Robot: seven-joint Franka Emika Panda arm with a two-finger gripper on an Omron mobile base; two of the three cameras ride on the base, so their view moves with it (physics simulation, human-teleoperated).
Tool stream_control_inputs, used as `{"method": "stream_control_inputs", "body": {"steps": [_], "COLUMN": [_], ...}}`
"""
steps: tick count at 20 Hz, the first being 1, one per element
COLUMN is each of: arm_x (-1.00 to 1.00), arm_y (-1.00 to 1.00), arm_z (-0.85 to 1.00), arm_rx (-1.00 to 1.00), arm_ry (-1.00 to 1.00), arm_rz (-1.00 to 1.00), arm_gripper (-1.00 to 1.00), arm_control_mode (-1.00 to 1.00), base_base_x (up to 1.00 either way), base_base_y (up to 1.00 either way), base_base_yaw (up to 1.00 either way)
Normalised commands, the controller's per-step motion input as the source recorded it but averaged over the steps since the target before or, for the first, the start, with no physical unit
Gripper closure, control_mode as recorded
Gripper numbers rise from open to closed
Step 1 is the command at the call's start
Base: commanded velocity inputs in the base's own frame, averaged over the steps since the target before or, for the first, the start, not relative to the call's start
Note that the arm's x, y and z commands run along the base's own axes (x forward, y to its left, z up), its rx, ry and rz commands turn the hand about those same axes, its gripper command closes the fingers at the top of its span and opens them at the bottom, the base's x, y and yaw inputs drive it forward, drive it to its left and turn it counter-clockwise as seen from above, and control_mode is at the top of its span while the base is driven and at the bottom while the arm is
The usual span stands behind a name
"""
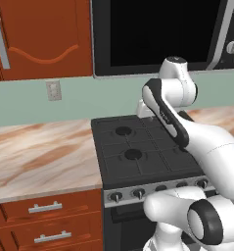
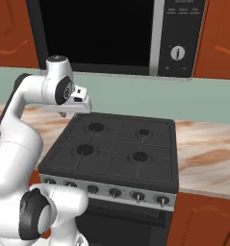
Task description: The microwave is finished heating the fish and tomato. Take the bowl containing the food and place it on the dining counter.
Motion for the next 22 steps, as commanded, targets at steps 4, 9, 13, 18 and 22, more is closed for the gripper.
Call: {"method": "stream_control_inputs", "body": {"steps": [4, 9, 13, 18, 22], "arm_x": [-0.31, -0.23, 0.00, 0.00, 0.00], "arm_y": [0.00, -0.03, 0.00, 0.00, 0.00], "arm_z": [0.00, 0.00, 0.00, 0.00, 0.00], "arm_rx": [0.00, 0.00, 0.00, 0.00, 0.00], "arm_ry": [0.00, 0.00, 0.00, 0.00, 0.00], "arm_rz": [0.00, 0.00, 0.00, 0.00, 0.00], "arm_gripper": [-1.00, -1.00, -1.00, -1.00, -1.00], "arm_control_mode": [-1.00, 1.00, 1.00, 1.00, 1.00], "base_base_x": [0.00, -0.15, -0.05, 0.00, 0.00], "base_base_y": [0.00, -0.26, -0.59, -0.63, -0.56], "base_base_yaw": [0.00, 0.00, 0.00, 0.00, 0.00]}}
